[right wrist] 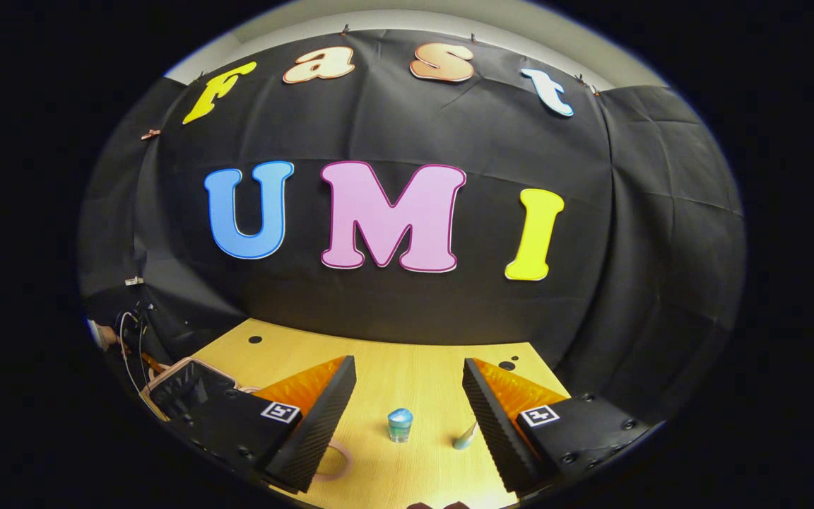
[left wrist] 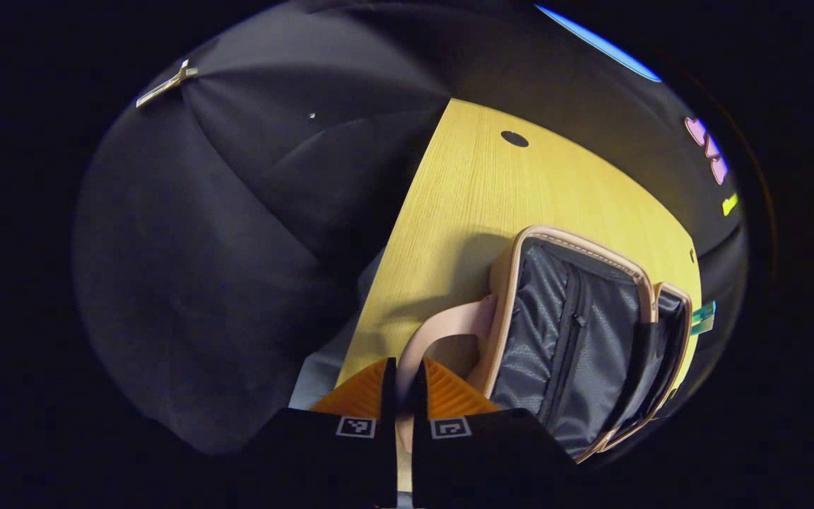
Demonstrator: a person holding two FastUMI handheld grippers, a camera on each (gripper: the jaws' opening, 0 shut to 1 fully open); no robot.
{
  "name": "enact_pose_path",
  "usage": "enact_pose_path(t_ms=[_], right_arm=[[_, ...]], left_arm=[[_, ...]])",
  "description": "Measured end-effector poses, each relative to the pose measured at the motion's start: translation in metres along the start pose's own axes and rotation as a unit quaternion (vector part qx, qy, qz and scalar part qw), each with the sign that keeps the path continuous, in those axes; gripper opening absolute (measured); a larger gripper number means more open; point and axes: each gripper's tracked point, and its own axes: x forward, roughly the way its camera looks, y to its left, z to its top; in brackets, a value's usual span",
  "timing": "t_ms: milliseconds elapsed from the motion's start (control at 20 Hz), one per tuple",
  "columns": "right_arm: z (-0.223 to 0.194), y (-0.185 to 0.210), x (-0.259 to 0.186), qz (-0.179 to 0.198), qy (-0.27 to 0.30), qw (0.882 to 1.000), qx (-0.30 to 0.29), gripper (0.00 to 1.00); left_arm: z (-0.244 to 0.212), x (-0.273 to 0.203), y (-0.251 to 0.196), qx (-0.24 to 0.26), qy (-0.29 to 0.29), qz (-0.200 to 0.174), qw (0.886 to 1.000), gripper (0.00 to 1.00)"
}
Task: First open the suitcase, pack the skin care products into it, and then close the suitcase.
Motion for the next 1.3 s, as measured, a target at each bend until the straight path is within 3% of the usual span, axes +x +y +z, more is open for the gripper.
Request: enact_pose_path(t_ms=[100,150,350,500,600,800,950,1100,1150,1250,1300], right_arm=[[-0.002,0.0,-0.001,-0.002,0.004,1.0,0.004,0.96],[-0.002,0.0,-0.002,-0.002,0.004,1.0,0.005,0.96],[-0.004,-0.005,-0.013,-0.008,-0.003,1.0,-0.005,0.96],[-0.004,-0.014,-0.021,-0.013,-0.007,1.0,-0.002,0.97],[0.0,-0.022,-0.023,-0.02,-0.017,1.0,-0.006,0.96],[0.013,-0.034,-0.028,-0.034,-0.039,0.998,-0.023,0.96],[0.023,-0.036,-0.029,-0.033,-0.056,0.997,-0.028,0.96],[0.023,-0.042,-0.027,-0.027,-0.056,0.997,-0.04,0.96],[0.024,-0.045,-0.026,-0.023,-0.057,0.997,-0.041,0.96],[0.023,-0.05,-0.022,-0.014,-0.055,0.998,-0.039,0.96],[0.02,-0.052,-0.02,-0.009,-0.054,0.998,-0.037,0.96]], left_arm=[[-0.002,0.001,0.008,0.004,0.003,0.02,1.0,0.14],[-0.002,0.0,0.011,0.004,0.001,0.029,1.0,0.22],[0.022,-0.035,0.005,0.03,-0.083,0.047,0.995,1.0],[0.06,-0.111,-0.036,0.076,-0.202,0.039,0.976,0.97],[0.078,-0.168,-0.08,0.087,-0.255,0.0,0.963,0.97],[0.101,-0.281,-0.181,0.126,-0.391,-0.069,0.909,0.96],[0.097,-0.348,-0.26,0.146,-0.446,-0.126,0.874,0.96],[0.088,-0.394,-0.337,0.178,-0.487,-0.161,0.84,0.96],[0.081,-0.399,-0.362,0.191,-0.485,-0.179,0.834,1.0],[0.056,-0.395,-0.406,0.209,-0.465,-0.215,0.833,0.93],[0.044,-0.386,-0.425,0.216,-0.454,-0.225,0.835,0.97]])
